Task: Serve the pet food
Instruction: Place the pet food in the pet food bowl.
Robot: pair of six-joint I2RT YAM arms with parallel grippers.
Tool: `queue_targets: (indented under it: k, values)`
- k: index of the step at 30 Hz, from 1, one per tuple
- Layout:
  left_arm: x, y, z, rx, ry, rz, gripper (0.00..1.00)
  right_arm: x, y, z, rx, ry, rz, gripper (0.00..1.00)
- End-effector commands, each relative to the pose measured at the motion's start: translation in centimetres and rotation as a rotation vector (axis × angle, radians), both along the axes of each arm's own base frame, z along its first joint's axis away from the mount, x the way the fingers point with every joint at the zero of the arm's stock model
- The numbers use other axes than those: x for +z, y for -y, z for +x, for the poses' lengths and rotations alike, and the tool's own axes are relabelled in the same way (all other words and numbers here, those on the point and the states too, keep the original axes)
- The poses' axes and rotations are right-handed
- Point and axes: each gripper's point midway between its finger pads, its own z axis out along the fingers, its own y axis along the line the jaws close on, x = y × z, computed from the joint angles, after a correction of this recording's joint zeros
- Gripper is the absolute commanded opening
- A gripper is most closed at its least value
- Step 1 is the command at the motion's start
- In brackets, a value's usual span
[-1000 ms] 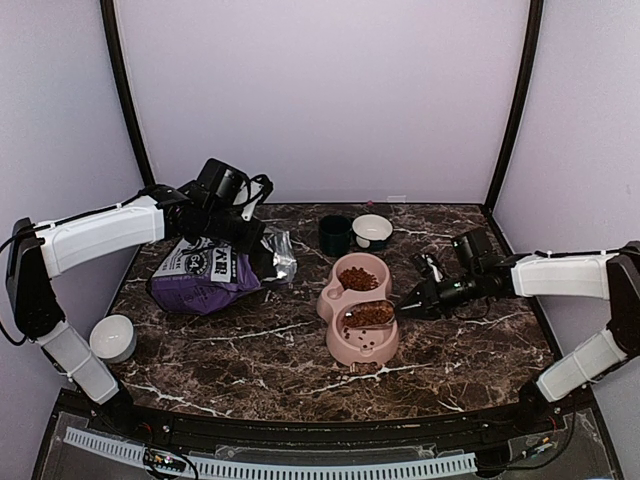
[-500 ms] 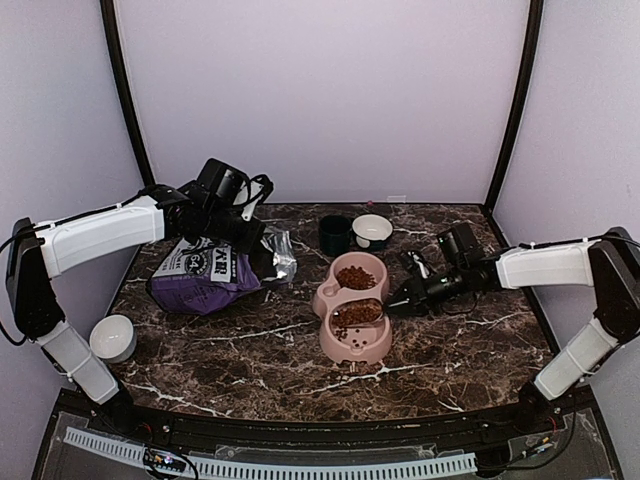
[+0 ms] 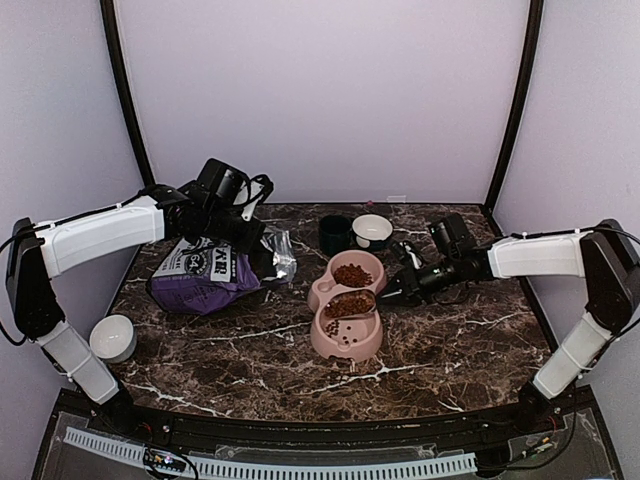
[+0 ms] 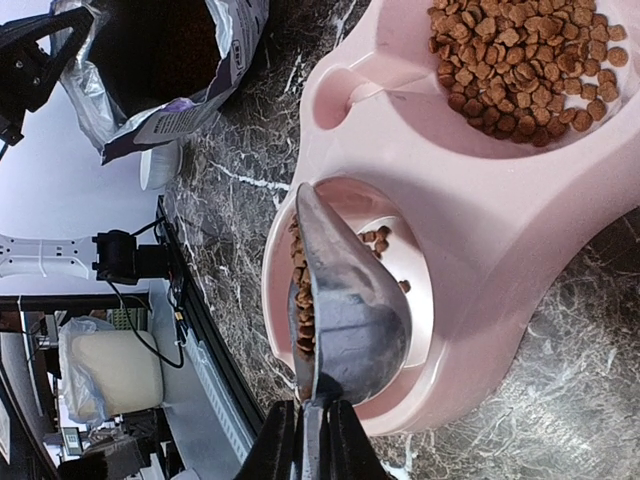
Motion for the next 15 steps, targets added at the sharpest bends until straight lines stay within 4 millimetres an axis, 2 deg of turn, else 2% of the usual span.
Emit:
queue_targets:
  k: [1, 15]
  values:
    - [2.8, -1.0, 0.4, 0.029, 0.088, -0.01, 0.0, 1.1, -0.3, 0.1, 0.045, 0.055, -0.013, 0.0]
    - [2.6, -1.0, 0.4, 0.029, 0.084, -0.007, 0.0, 1.6, 0.8, -0.9, 0.061, 0.086, -0.055, 0.0]
